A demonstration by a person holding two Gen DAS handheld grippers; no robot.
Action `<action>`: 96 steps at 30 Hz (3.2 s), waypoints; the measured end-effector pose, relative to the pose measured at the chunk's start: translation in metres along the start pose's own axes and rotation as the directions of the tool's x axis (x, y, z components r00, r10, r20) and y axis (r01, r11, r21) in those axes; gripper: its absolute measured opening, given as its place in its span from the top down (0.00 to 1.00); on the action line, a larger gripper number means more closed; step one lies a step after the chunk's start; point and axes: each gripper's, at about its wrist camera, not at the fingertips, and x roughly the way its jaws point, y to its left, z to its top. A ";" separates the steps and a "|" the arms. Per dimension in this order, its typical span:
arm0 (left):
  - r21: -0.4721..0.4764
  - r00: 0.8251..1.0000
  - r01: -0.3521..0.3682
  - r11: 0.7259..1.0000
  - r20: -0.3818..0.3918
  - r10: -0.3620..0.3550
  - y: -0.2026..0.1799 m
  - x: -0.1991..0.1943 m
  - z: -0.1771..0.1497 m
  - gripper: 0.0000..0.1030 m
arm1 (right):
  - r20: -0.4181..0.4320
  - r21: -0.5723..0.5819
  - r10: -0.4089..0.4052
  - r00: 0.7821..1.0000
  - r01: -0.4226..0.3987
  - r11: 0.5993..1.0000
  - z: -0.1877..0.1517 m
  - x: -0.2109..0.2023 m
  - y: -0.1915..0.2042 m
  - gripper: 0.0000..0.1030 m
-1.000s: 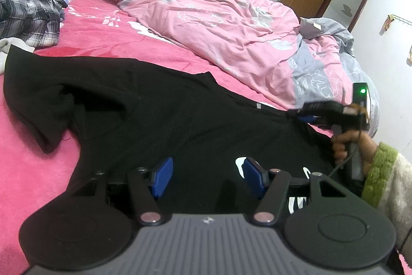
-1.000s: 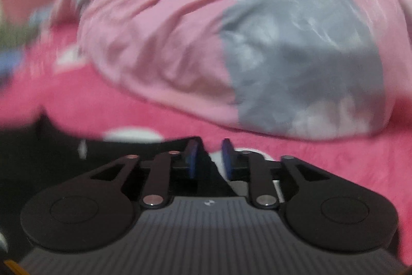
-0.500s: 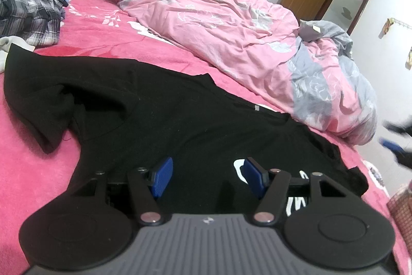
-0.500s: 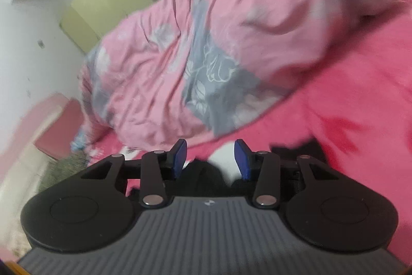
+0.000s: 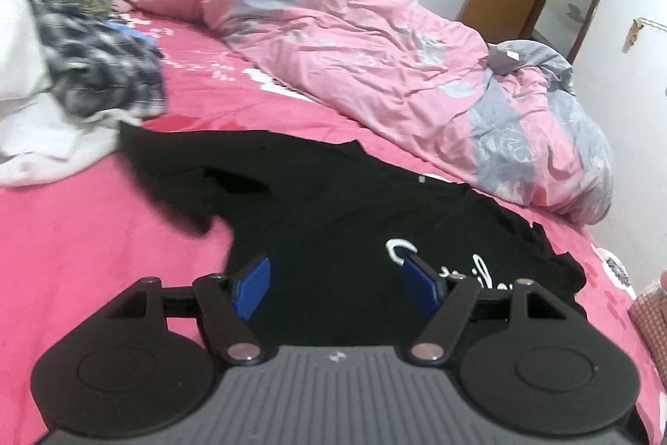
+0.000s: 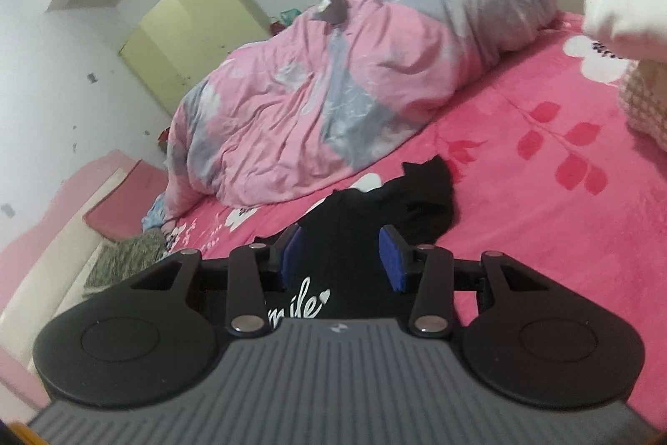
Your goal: Fold clothes
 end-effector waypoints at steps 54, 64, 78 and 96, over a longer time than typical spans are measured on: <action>0.381 0.950 -0.135 0.915 -0.212 0.229 -0.140 0.031 -0.090 0.00 | -0.020 -0.492 -0.359 0.933 0.304 0.816 -0.175 0.077 0.017 0.01; 0.384 0.950 -0.133 0.914 -0.213 0.228 -0.140 0.030 -0.086 0.00 | -0.029 -0.488 -0.363 0.931 0.304 0.818 -0.173 0.078 0.017 0.01; 0.472 0.995 0.032 0.881 -0.096 0.015 -0.205 0.062 -0.037 0.00 | 0.040 -0.438 -0.120 0.992 0.125 0.890 -0.069 0.050 0.004 0.01; 0.302 0.983 0.161 0.940 -0.137 -0.124 -0.198 0.177 -0.042 0.31 | -0.130 -0.463 -0.156 0.979 0.079 0.883 0.023 0.230 -0.035 0.36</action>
